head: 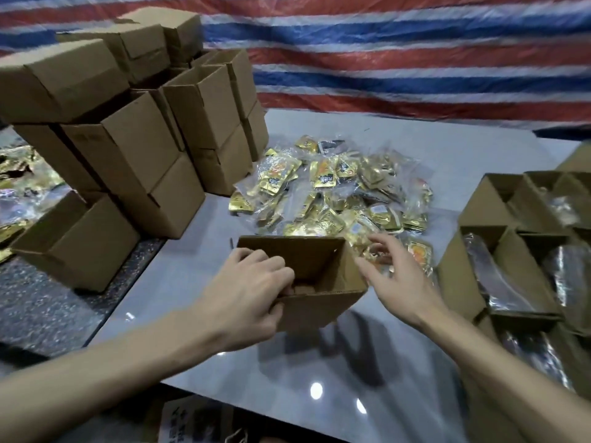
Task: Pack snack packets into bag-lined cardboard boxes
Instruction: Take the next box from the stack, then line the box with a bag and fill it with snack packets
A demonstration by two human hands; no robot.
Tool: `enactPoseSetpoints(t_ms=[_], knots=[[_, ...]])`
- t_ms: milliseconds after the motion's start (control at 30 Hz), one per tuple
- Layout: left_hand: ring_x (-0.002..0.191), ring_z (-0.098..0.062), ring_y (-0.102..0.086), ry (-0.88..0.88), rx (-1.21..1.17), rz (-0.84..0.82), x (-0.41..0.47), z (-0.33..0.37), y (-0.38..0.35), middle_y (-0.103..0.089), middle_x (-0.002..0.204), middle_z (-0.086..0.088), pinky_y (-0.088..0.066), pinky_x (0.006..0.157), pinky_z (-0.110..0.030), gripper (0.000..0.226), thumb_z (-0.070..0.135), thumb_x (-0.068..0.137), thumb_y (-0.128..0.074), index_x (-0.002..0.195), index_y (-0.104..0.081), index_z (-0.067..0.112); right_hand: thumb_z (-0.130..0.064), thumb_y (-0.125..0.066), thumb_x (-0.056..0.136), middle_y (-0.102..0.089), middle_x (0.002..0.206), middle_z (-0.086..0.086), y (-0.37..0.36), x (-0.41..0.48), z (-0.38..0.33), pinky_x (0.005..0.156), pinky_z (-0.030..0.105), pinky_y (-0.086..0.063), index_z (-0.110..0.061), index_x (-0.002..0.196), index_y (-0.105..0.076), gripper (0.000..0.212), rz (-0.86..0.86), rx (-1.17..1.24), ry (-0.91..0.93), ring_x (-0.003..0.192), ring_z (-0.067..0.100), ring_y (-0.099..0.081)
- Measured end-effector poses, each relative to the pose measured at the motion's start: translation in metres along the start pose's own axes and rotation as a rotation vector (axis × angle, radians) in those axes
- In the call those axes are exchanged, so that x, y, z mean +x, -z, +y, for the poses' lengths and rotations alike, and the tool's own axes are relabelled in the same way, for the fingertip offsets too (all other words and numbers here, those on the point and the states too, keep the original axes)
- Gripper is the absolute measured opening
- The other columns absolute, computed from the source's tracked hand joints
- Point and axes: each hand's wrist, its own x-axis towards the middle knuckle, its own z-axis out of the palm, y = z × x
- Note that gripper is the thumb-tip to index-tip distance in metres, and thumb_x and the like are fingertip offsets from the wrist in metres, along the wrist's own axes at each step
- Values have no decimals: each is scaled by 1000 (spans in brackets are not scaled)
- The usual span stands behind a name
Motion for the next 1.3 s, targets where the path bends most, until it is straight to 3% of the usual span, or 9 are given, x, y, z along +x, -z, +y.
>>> enactPoseSetpoints(t_ms=[200,367,500,633,733,867,933,1100,1300], knots=[[79,-21,-60,-261,-44,116,19,23,-44,-56,80,6,-51,96,-46,22,19,71,-79,80,-59,22,-36,-67,92,-50,137,-9,10,-25,31,102,36,-44,-36,141,-42,55,65,41,-201,122,10,-51],[94,-21,-55,-384,-166,-95,39,27,-81,-54,90,3,-36,113,-46,10,14,86,-68,88,-59,18,0,-47,93,-54,133,-2,5,-36,47,89,22,-43,-29,137,-49,52,-62,17,-383,109,10,-55],[89,-15,-50,-390,-317,-149,54,32,-95,-40,87,13,-40,100,-38,23,21,90,-66,84,-44,26,3,-44,90,-58,121,-7,5,-40,55,86,31,-50,-32,119,-56,47,53,20,-455,99,14,-61],[87,-8,-57,-379,-571,43,64,29,-94,-59,96,9,-46,82,-27,23,36,98,-56,102,-67,16,0,-47,91,-62,101,-6,7,-39,67,74,25,-46,-29,113,-59,38,114,25,-510,83,13,-60],[90,-12,-59,-212,-740,262,78,27,-98,-61,97,5,-46,81,-27,26,30,101,-48,104,-66,11,-1,-46,90,-60,76,-4,10,-39,69,50,18,-34,-25,102,-64,32,109,20,-529,62,15,-54],[91,-9,-58,130,-881,326,116,15,-105,-61,98,12,-45,78,-22,19,31,99,-50,105,-64,18,-6,-45,90,-65,94,1,10,-36,65,78,34,-52,-27,102,-60,29,43,-23,-546,84,24,-62],[93,-9,-59,273,-828,256,142,2,-111,-62,101,11,-46,75,-24,12,28,100,-55,106,-62,20,-6,-44,89,-64,99,3,7,-33,61,88,43,-51,-26,105,-60,30,-12,-50,-531,94,26,-61],[92,-22,-59,613,-691,-155,201,-27,-128,-62,110,-12,-49,80,-35,43,28,92,-70,122,-54,1,-5,-43,87,-63,84,2,-5,-22,57,64,30,-47,-21,97,-57,23,-46,-43,-528,80,20,-61],[49,-6,-53,600,-629,-202,244,-16,-149,-56,69,-1,-42,43,-21,37,29,84,-80,74,-48,14,-4,-42,84,-60,80,0,-8,-21,63,59,28,-43,-22,92,-53,22,-50,-13,-534,77,17,-59]])
